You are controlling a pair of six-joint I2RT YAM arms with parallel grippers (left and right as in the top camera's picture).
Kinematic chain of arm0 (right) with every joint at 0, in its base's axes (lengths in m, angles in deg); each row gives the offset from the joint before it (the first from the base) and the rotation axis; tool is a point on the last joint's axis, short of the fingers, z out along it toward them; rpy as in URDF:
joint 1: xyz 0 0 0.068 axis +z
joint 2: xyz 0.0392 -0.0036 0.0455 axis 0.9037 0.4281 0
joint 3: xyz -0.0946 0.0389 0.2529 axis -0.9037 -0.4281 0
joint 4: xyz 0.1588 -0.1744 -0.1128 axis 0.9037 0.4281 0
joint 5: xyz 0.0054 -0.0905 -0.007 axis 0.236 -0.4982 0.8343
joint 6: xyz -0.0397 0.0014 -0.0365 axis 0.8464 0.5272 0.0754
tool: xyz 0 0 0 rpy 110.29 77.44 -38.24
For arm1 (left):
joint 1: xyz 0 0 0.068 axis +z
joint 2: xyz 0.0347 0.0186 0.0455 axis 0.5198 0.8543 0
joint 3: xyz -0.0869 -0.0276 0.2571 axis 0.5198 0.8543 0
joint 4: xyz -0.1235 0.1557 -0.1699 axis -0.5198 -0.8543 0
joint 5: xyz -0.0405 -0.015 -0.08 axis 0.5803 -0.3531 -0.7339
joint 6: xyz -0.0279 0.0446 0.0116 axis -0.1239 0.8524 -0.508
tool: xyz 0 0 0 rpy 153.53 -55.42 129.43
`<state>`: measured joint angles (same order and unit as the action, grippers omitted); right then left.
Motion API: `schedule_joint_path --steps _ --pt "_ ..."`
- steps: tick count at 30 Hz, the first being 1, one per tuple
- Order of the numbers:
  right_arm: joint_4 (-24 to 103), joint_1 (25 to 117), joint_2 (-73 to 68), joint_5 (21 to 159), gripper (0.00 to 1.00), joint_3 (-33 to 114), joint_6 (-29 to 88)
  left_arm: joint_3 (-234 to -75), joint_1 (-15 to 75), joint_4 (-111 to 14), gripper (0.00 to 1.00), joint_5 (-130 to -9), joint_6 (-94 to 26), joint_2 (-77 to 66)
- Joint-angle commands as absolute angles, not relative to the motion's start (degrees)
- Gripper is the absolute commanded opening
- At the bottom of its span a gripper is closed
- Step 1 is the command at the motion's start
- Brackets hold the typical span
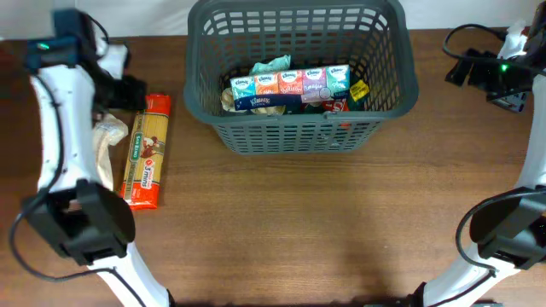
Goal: Pack container
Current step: 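Place the Kleenex packs into the basket with the left gripper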
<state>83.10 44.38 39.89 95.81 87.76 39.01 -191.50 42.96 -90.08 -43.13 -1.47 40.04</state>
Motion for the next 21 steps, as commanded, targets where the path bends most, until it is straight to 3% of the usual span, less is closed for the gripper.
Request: schedule_joint_path --steps 1,8,21 --pt "82.95 44.38 40.41 96.51 0.99 87.5 38.7 -180.62 42.83 -83.0 0.95 -42.02 -2.22 40.54" --pt "82.95 44.36 40.41 96.51 0.99 87.5 38.7 -167.28 43.07 -68.73 0.98 -41.34 -1.41 40.54" --pt "82.95 44.38 40.41 96.51 0.99 87.5 38.7 -157.91 43.11 -57.71 0.92 -40.25 -1.15 41.59"
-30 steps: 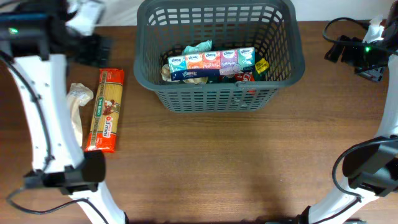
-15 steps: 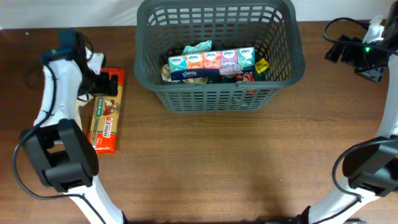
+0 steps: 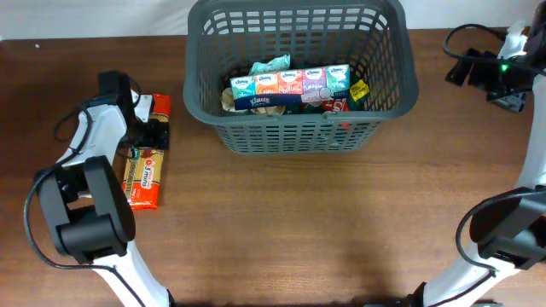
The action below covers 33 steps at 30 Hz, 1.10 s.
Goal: Pack container
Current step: 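Place the Kleenex packs into the basket with the left gripper, then grasp the red spaghetti pack with the left gripper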
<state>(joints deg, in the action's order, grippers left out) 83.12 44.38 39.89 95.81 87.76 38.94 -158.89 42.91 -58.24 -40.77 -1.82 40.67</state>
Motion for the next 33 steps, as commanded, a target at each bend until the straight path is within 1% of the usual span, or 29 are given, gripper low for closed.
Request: schedule_joint_path --steps 1,3,8,10,12,13,14,15,20,26,29,33 --pt "82.95 44.38 40.41 96.51 0.99 87.5 38.7 -157.93 43.11 -57.56 0.9 -40.27 -1.15 42.07" --pt "82.93 44.38 40.41 96.51 0.99 87.5 38.7 -157.93 43.11 -57.49 0.79 -40.27 -1.15 43.05" --pt "82.93 44.38 40.41 96.51 0.99 87.5 38.7 -157.91 43.11 -58.17 0.73 -40.29 -1.15 46.37" --pt "82.95 44.38 40.41 96.53 0.99 87.5 38.7 -157.93 43.09 -58.67 0.67 -40.27 -1.17 46.99" --pt "82.95 44.38 40.41 96.51 0.99 87.5 38.7 -157.99 43.09 -59.0 0.52 -40.27 -1.17 46.92" --pt "82.95 44.38 40.41 96.51 0.99 87.5 38.7 -158.28 43.09 -59.39 0.38 -40.27 -1.17 46.75" --pt "82.93 44.36 40.41 96.51 0.99 87.5 38.7 -158.76 43.11 -59.98 0.19 -40.27 -1.17 46.75" --pt "82.95 44.36 40.41 96.51 0.99 87.5 38.7 -159.68 43.09 -61.16 0.02 -40.27 -1.17 46.64" --pt "82.95 44.38 40.41 96.51 0.99 87.5 38.7 -170.58 43.02 -72.2 0.02 -40.29 -1.17 45.26" --pt "82.95 44.36 40.41 96.51 0.99 87.5 38.7 -197.29 41.32 -86.36 0.02 -40.33 -1.15 41.98" --pt "82.93 44.38 40.41 96.51 0.99 87.5 38.7 -213.03 38.72 -88.97 0.02 -40.66 0.8 40.3" --pt "82.93 44.38 40.41 96.51 0.99 87.5 38.7 -226.01 33.38 -88.62 0.02 -40.77 8.1 39.36"
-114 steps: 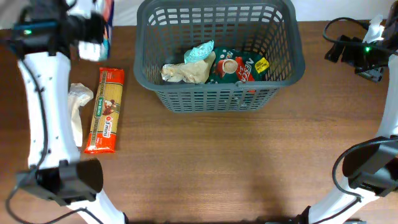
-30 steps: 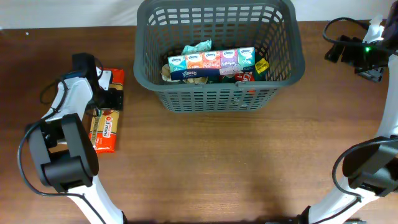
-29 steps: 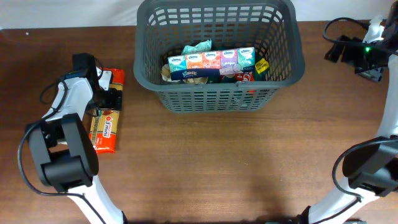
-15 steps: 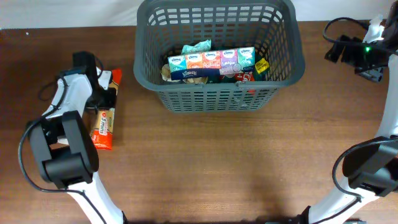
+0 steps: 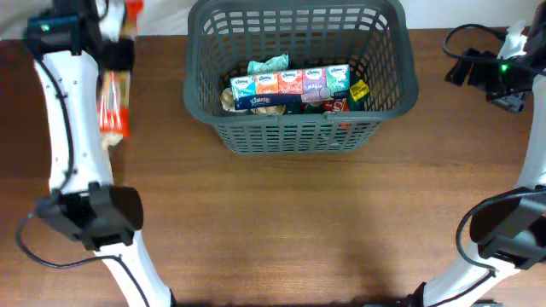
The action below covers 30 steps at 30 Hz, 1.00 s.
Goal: Pack container
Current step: 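Grasp the red spaghetti pack with the left gripper, then lay the spaghetti pack into the basket and release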
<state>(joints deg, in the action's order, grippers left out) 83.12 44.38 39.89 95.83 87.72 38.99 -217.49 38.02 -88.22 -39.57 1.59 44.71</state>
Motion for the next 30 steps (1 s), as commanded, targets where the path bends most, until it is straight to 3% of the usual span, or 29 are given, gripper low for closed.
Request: schedule_joint_path --steps 1,7,12,18,21,25,27,30 --pt "82.95 44.38 40.41 96.51 0.99 87.5 38.7 -228.59 31.57 -88.66 0.02 -41.1 11.42 39.31" --pt "82.93 44.38 40.41 96.51 0.99 87.5 38.7 -234.54 16.69 -89.71 0.02 -44.14 38.57 39.34" --pt "82.95 44.38 40.41 96.51 0.99 87.5 38.7 -233.07 6.17 -89.67 0.02 -44.16 53.39 41.46" --pt "82.93 44.38 40.41 96.51 0.99 87.5 38.7 -228.79 3.35 -89.42 0.02 -44.38 56.51 48.45" --pt "82.95 44.38 40.41 96.51 0.99 87.5 38.7 -227.24 3.53 -87.96 0.07 -44.36 56.21 53.72" --pt "82.93 44.38 40.41 96.51 0.99 87.5 38.7 -227.24 3.72 -86.63 0.31 -43.53 49.34 58.96" --pt "82.95 44.38 40.41 96.51 0.99 87.5 38.7 -227.24 3.75 -86.65 0.99 -42.74 44.67 59.4" --pt "82.93 44.38 40.41 96.51 0.99 87.5 38.7 -227.91 3.72 -86.69 0.99 -38.1 36.19 58.7"
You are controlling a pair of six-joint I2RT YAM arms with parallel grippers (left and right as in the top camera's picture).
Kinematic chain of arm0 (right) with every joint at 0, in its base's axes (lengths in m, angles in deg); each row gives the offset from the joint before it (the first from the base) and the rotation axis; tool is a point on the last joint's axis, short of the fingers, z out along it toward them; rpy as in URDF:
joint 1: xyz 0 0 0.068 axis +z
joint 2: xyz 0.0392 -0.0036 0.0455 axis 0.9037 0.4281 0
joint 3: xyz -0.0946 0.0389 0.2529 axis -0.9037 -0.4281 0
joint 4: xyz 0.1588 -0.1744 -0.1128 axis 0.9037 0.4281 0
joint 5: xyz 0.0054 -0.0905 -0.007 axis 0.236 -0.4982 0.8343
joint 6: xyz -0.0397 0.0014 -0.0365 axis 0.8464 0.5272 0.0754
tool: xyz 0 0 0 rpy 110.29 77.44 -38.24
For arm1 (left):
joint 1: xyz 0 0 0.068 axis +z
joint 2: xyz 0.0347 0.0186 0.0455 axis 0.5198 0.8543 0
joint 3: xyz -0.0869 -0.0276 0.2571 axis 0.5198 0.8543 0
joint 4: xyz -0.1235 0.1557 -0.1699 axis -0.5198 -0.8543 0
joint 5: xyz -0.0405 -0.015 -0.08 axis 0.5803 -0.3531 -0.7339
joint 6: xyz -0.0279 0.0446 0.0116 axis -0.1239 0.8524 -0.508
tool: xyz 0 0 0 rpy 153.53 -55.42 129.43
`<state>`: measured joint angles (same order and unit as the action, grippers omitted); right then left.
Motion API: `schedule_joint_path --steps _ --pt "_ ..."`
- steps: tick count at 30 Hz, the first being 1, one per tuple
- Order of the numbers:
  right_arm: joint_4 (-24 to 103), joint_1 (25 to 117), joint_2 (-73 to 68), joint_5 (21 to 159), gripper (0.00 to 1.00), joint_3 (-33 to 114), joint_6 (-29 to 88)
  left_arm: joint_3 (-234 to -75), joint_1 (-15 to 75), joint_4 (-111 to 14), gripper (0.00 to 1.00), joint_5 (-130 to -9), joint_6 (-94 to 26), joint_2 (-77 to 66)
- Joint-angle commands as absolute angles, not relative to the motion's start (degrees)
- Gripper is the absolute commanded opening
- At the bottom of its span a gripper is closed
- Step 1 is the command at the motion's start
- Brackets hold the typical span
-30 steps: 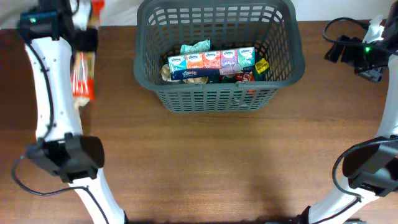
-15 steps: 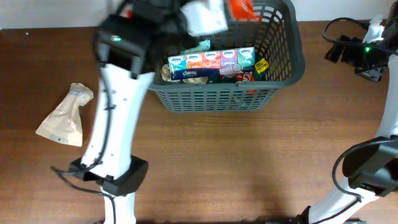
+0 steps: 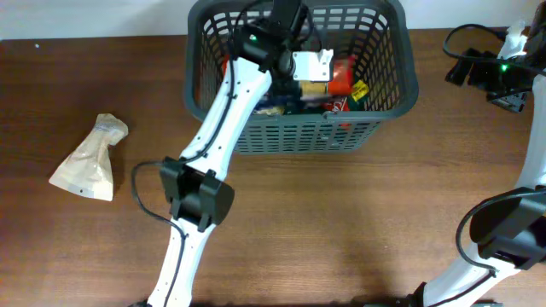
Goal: Pack container
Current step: 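Lay the spaghetti pack into the basket and release, then grasp the clear beige pouch on the left with the left gripper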
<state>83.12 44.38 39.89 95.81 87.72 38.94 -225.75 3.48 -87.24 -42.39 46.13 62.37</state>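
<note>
A grey plastic basket [image 3: 388, 98] stands at the back middle of the table. My left arm reaches over its rim, and the left gripper [image 3: 314, 66] is inside it, shut on the orange and yellow spaghetti pack [image 3: 338, 77]. The pack hangs low over the goods in the basket. The tissue packs there are mostly hidden under the arm. My right gripper [image 3: 478, 70] rests at the far right edge, away from the basket; its fingers are too dark and small to read.
A beige paper pouch [image 3: 86, 162] lies on the table at the left. Red and yellow packets [image 3: 354, 92] show in the basket's right half. Cables and the right arm's base [image 3: 503, 230] occupy the right side.
My left gripper was high at the back left with the spaghetti pack; it is now inside the basket, still holding the pack. The beige pouch on the table is uncovered. The right arm is unchanged.
The spaghetti pack lay on the table left of the basket beside the beige pouch, my left gripper near its far end. Then the gripper was down on the pack. Later it held the pack raised at the back left, and now holds it in the basket.
</note>
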Motion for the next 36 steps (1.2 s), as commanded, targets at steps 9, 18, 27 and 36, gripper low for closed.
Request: schedule_joint_path --steps 9,18,27,36 --pt "82.93 44.38 40.41 96.51 0.99 87.5 38.7 -232.48 9.39 -99.65 0.99 -23.59 20.47 48.54" --pt "82.93 44.38 40.41 96.51 0.99 87.5 38.7 -232.42 31.29 -104.94 0.99 -33.19 9.15 43.36" --pt "82.95 44.38 40.41 96.51 0.99 87.5 38.7 -222.41 48.57 -105.16 0.89 -44.86 5.67 48.21" --pt "82.95 44.38 40.41 96.51 0.99 87.5 38.7 -201.99 51.37 -95.22 0.77 -33.91 5.65 56.76"
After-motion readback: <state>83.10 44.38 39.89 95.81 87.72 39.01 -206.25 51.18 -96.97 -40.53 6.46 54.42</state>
